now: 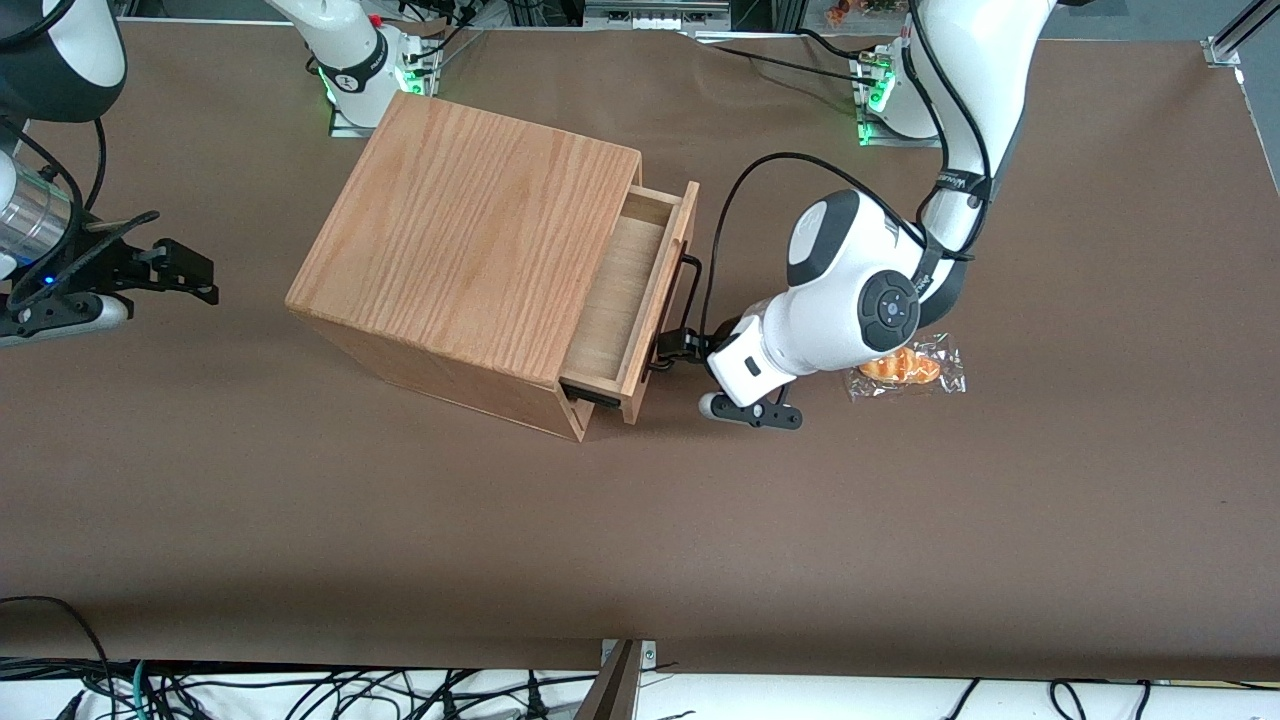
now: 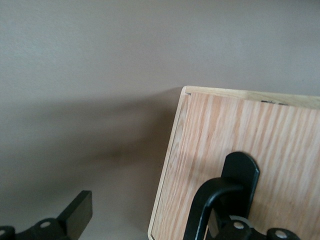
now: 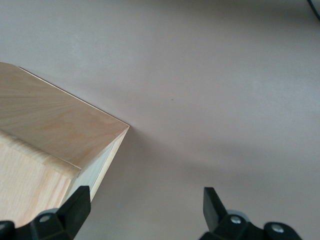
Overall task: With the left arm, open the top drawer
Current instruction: 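Pull the handle with the left gripper, sliding the drawer out of the box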
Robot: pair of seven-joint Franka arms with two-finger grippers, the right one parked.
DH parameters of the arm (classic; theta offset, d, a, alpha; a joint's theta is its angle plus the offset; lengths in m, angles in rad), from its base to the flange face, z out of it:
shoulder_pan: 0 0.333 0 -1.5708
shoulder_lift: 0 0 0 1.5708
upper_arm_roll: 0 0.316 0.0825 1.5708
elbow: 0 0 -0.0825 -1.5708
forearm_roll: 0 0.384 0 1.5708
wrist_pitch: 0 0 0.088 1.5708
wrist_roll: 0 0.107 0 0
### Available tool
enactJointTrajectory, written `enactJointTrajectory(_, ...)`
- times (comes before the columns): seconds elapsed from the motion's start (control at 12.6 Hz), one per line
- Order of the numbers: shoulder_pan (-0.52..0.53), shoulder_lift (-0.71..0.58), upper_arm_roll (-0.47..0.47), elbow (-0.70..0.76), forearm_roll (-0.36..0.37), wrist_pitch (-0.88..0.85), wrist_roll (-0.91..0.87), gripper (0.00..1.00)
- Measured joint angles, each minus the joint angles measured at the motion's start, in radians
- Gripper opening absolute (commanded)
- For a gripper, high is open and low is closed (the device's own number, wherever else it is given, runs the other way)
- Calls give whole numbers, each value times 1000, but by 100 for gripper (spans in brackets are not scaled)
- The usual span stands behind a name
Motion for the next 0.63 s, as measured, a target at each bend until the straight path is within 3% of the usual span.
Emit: enactJointTrajectory(0.63, 23, 0, -1, 0, 0, -5, 0, 100)
